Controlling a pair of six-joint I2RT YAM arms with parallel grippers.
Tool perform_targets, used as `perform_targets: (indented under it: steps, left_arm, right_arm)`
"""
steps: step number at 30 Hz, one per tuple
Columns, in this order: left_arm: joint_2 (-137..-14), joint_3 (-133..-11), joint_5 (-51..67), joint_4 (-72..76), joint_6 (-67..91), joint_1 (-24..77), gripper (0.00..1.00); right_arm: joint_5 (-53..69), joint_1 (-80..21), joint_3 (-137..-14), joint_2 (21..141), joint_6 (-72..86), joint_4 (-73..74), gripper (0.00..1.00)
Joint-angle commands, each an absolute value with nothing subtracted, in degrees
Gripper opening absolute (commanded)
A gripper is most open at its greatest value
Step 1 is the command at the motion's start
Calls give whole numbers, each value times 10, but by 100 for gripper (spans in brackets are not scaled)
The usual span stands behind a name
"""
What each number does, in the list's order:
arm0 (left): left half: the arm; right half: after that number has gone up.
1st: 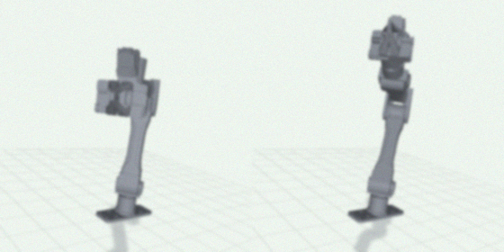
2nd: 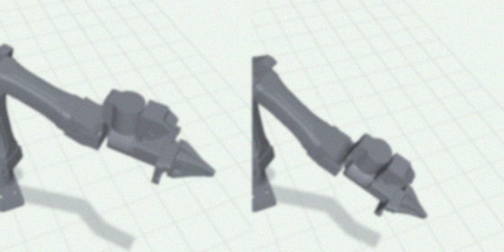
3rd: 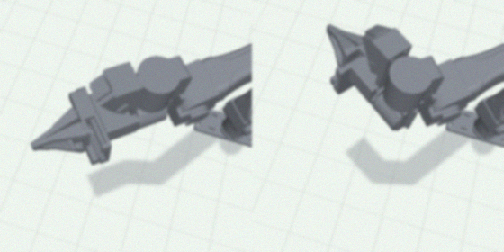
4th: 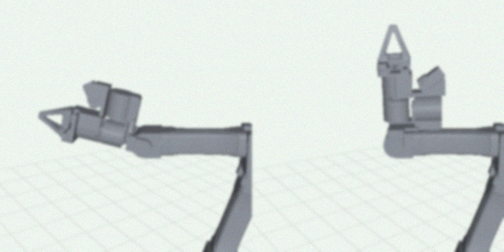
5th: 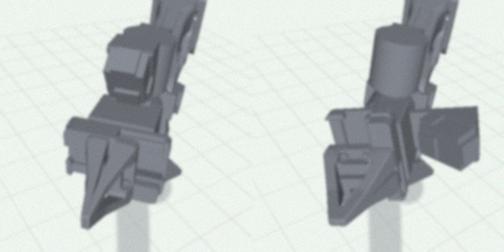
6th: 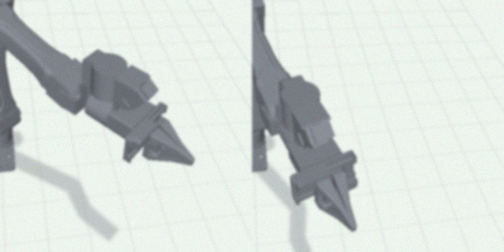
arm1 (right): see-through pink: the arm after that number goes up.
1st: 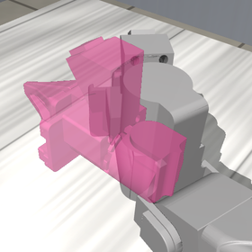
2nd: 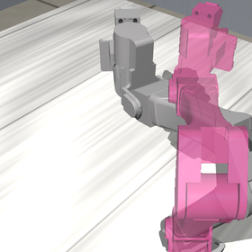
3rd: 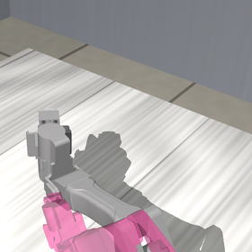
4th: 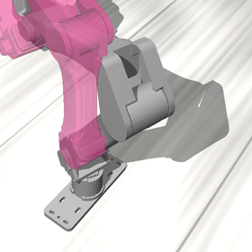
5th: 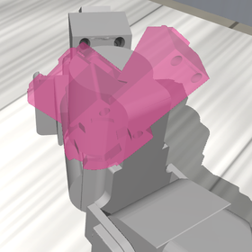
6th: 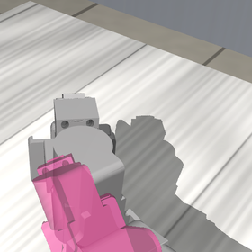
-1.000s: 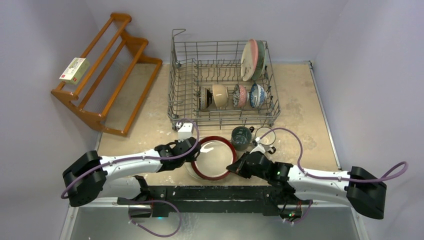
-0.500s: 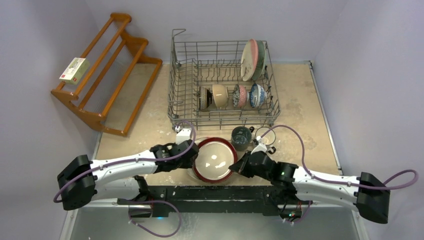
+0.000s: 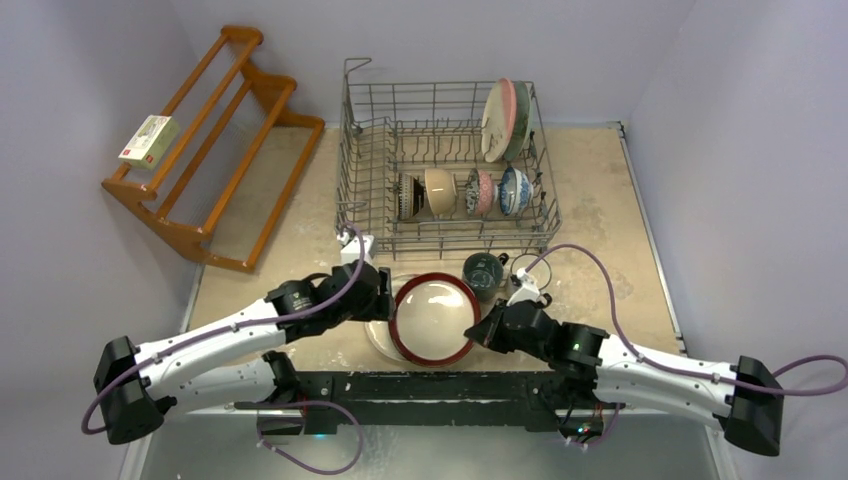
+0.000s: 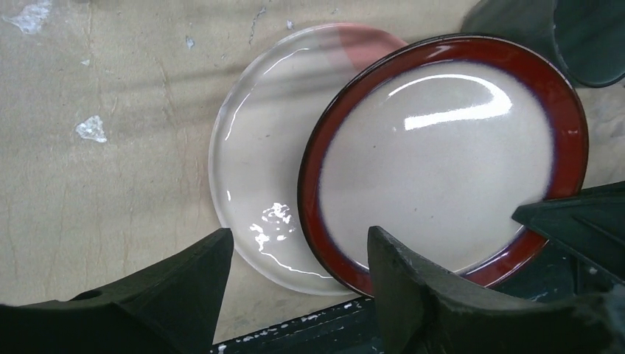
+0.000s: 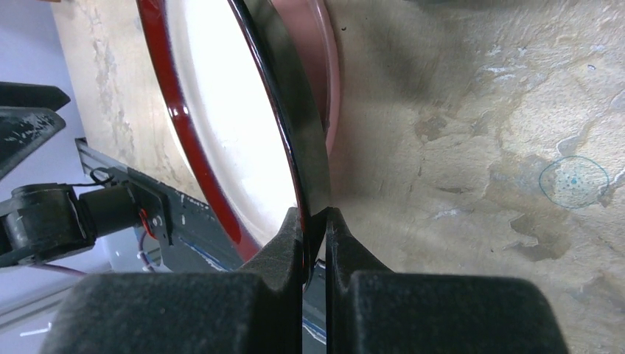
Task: Load the mixed dishes into the dish rack
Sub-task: Pick up the plate at the center of the board.
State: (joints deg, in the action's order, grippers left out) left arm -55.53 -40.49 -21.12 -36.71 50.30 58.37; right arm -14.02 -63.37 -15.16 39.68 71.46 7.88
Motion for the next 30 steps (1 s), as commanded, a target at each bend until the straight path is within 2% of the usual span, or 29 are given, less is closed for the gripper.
perform_targets:
  steps: [1,17,24,30]
  left_arm:
    - [-534,-405,-130,-327,458,541,66]
    - [-516,-327,165,-212,412,394,67]
    - [-501,-295,277,-158,429,337,64]
    - [-487,-256,366,-76,461,315,57]
  right_arm:
    - [-154,-636,-209,359,712,19,0]
    - [-94,-636,-268,317,669,33,0]
    - [-90,-636,-286,284,657,59,0]
    - [-93,-636,-282,267,663,58,0]
